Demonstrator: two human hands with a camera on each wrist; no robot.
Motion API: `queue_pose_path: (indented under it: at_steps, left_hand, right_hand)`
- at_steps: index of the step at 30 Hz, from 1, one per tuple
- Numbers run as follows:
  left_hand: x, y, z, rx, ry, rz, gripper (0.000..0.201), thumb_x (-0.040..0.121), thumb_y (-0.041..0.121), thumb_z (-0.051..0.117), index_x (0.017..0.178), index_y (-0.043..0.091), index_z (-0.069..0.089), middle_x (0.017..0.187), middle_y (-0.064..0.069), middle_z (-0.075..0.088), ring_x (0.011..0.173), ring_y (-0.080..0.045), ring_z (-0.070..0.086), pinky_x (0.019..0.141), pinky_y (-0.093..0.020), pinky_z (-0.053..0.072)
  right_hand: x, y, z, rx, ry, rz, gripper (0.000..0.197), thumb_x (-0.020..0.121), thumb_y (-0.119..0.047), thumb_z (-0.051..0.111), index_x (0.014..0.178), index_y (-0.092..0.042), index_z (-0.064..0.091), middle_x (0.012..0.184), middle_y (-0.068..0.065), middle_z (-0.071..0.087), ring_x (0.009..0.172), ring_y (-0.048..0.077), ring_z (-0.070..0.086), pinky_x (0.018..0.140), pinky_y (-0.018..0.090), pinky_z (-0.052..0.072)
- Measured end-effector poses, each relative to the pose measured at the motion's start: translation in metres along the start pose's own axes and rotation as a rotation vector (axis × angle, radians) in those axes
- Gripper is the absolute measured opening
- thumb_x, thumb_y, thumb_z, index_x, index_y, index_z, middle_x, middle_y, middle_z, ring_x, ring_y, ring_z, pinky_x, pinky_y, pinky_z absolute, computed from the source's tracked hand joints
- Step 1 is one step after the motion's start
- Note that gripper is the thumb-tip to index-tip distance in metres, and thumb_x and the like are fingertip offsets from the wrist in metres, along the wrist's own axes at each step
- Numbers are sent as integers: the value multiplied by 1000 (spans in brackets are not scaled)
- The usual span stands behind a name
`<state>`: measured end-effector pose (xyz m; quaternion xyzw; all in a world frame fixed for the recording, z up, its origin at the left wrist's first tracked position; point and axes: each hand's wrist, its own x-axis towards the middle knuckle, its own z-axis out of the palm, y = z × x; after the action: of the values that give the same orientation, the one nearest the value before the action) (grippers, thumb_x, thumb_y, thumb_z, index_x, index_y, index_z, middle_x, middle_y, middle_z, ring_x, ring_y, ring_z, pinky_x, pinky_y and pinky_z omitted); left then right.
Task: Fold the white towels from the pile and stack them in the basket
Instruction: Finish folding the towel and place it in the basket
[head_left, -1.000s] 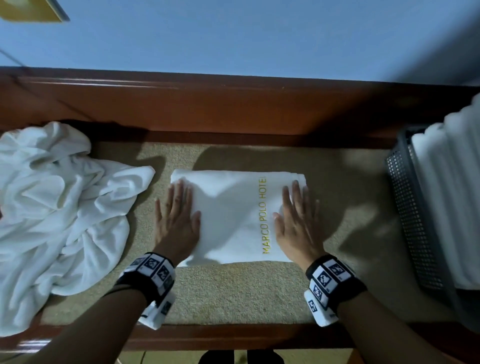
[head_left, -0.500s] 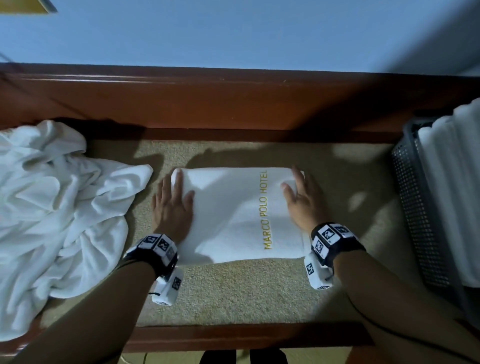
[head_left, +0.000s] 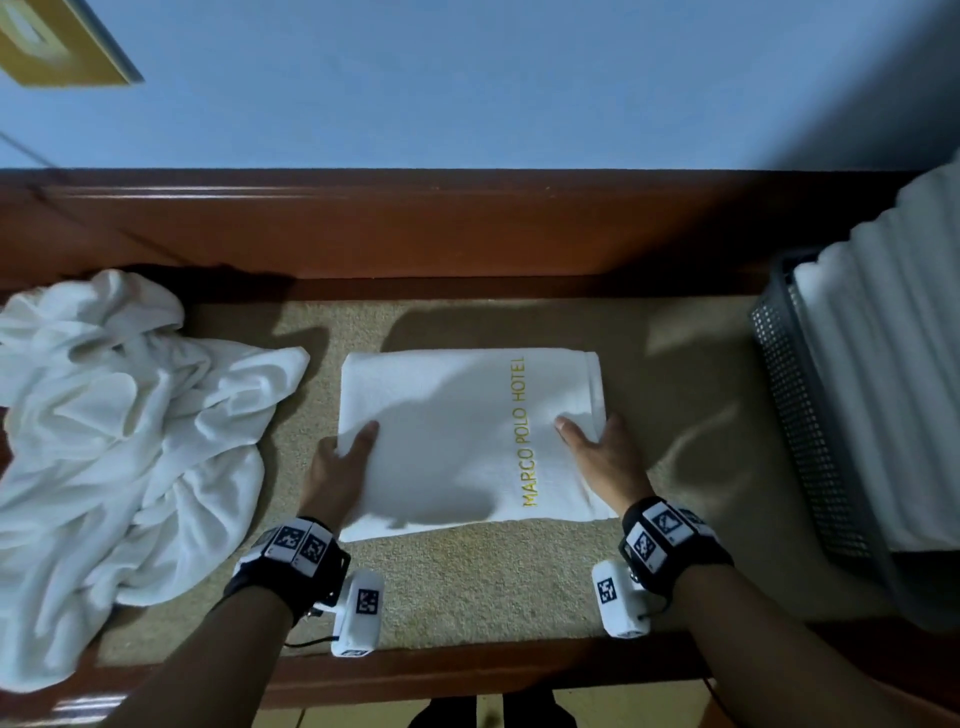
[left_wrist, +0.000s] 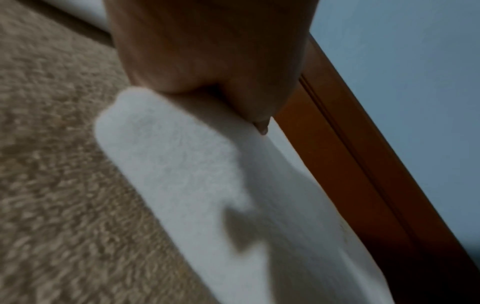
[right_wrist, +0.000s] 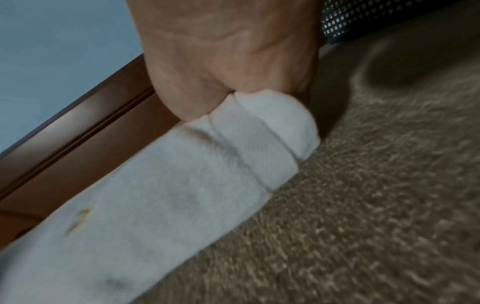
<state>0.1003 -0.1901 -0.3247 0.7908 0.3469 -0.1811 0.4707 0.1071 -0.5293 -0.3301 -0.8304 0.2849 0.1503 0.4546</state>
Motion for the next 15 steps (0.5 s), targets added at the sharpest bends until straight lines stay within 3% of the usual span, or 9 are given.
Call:
queue_pose_path:
  at_steps: [3,6,10,13,15]
  left_hand:
    - [-8,6,-5,-115,-33,40,60,84,71,67,113,18,69,103,-6,75,94,-32,73,89,-54,59]
    - [-30,31,-13,-120,-16,134,47,93,61,65,116,20,66,100,-2,72,95,-30,71,82,-43,55]
    - [-71,84,-26,-146,-76,272,40,98,53,61,123,22,55,105,2,66,96,-23,66,71,-33,48]
    - [-101,132,-28,-153,-165,367,59,97,60,61,139,19,52,124,-7,64,103,-26,64,85,-43,51]
    - [-118,167,-25,-162,-219,433,62,95,62,61,140,19,56,123,-9,67,105,-30,67,90,-47,54]
  right_hand:
    - [-9,-7,-10,136,-67,-5,42,91,-54,70,114,-20,70,105,-9,75,103,16,72,86,31,55]
    - [-36,-27,-32,218,-31,-29,28,98,-41,67,117,-21,68,107,-6,75,102,16,71,82,31,55]
    - [-75,-49,-79,296,44,-86,33,100,-46,61,123,-22,59,113,-1,72,103,21,70,92,44,58]
    - [-107,-62,-121,337,164,-134,46,92,-60,56,122,-26,57,111,0,71,98,23,69,91,49,58]
    - [-127,-69,-151,367,269,-177,60,83,-68,55,125,-25,57,112,0,71,100,24,69,92,51,57]
